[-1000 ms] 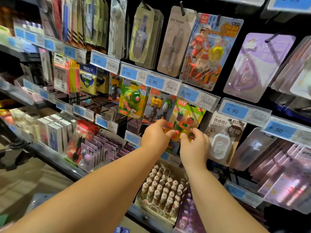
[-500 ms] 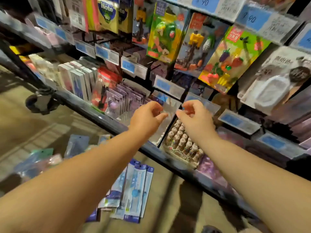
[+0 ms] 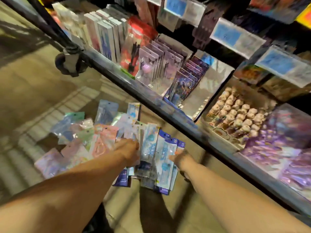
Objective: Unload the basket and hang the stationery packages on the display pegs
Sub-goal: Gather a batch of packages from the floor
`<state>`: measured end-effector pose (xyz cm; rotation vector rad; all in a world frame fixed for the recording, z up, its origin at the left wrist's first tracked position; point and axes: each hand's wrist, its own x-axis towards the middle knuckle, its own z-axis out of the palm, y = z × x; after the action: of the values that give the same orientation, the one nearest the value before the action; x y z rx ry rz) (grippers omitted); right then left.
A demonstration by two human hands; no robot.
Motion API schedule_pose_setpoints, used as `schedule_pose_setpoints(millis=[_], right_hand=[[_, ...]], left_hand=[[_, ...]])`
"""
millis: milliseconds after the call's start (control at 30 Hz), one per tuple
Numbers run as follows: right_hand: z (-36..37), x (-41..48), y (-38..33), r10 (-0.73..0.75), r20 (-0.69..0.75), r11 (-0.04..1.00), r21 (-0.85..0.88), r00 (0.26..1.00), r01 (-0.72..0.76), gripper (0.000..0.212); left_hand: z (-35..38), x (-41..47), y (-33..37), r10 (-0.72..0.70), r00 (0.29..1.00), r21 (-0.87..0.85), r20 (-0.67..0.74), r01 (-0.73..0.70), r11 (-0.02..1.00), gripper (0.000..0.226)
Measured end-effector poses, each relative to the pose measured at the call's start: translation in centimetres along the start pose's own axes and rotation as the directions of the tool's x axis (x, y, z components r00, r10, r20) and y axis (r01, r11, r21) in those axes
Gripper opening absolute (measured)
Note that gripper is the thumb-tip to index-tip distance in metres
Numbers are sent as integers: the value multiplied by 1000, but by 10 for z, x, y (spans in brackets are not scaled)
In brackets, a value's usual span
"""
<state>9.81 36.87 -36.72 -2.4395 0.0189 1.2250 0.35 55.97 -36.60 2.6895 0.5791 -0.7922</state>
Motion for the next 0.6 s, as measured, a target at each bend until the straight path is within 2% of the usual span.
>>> schedule_pose_setpoints(millis=[100, 167, 233, 267, 367, 500, 600], right_hand=[[20, 34, 20, -1, 12, 999, 43, 1000, 1, 37], [35, 78, 50, 44, -6, 998, 44, 999, -44, 57], [48, 123, 78, 93, -23, 994, 59, 995, -92, 81], [50, 129, 83, 121, -38, 990, 76, 992, -118, 84], [58, 140, 94, 180, -55, 968, 185, 982, -167, 79], [61, 130, 93, 211, -55, 932, 311, 976, -184, 81], [48, 89, 62, 216, -59, 889, 424, 975, -171, 76]], left_hand=[[21, 5, -4, 30, 998, 117, -63, -22, 993, 56], [32, 7, -8, 87, 993, 153, -79, -74, 985, 45], [41, 11, -12, 138, 987, 181, -87, -120, 976, 47], [45, 13, -14, 153, 983, 189, -98, -132, 973, 50], [54, 17, -19, 193, 973, 189, -125, -168, 968, 55], [58, 20, -31, 251, 967, 250, -38, -234, 939, 64], [61, 23, -35, 312, 946, 285, -93, -275, 919, 64]])
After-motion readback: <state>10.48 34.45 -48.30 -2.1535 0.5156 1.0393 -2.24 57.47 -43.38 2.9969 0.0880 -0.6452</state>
